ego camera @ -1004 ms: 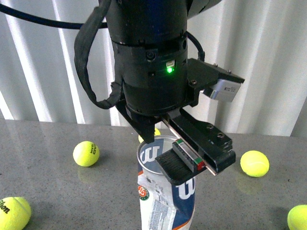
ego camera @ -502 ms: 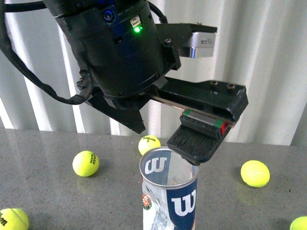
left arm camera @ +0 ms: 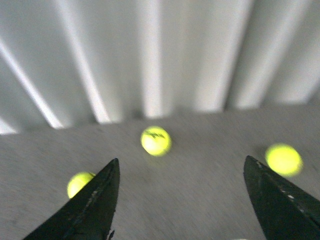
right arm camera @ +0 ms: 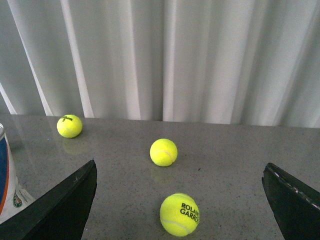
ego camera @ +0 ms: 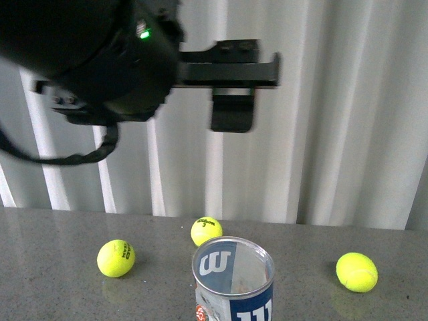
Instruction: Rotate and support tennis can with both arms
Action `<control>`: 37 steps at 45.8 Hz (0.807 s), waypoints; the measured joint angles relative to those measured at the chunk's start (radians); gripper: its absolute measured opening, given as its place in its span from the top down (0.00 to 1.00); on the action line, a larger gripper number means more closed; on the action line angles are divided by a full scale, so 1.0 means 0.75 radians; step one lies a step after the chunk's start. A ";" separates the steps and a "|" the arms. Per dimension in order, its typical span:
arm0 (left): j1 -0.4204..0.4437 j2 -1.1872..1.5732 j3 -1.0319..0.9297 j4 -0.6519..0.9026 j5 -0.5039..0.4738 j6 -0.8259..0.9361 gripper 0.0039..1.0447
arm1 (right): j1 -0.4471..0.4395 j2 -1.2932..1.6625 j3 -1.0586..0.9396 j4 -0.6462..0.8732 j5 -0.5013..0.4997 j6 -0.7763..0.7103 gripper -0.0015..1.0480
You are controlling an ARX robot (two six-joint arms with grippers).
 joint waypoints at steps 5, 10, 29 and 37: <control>0.074 -0.154 -0.299 0.415 -0.085 0.069 0.42 | 0.000 0.000 0.000 0.000 0.004 0.000 0.07; 0.176 -0.315 -0.554 0.613 -0.024 0.099 0.61 | 0.000 0.000 0.000 0.000 -0.001 0.000 0.07; 0.459 -0.720 -1.079 0.685 0.253 0.122 0.97 | 0.000 0.000 0.000 0.000 0.000 0.000 0.07; 0.525 -0.863 -1.176 0.643 0.327 0.122 0.97 | 0.000 0.000 0.000 0.000 0.000 0.000 0.07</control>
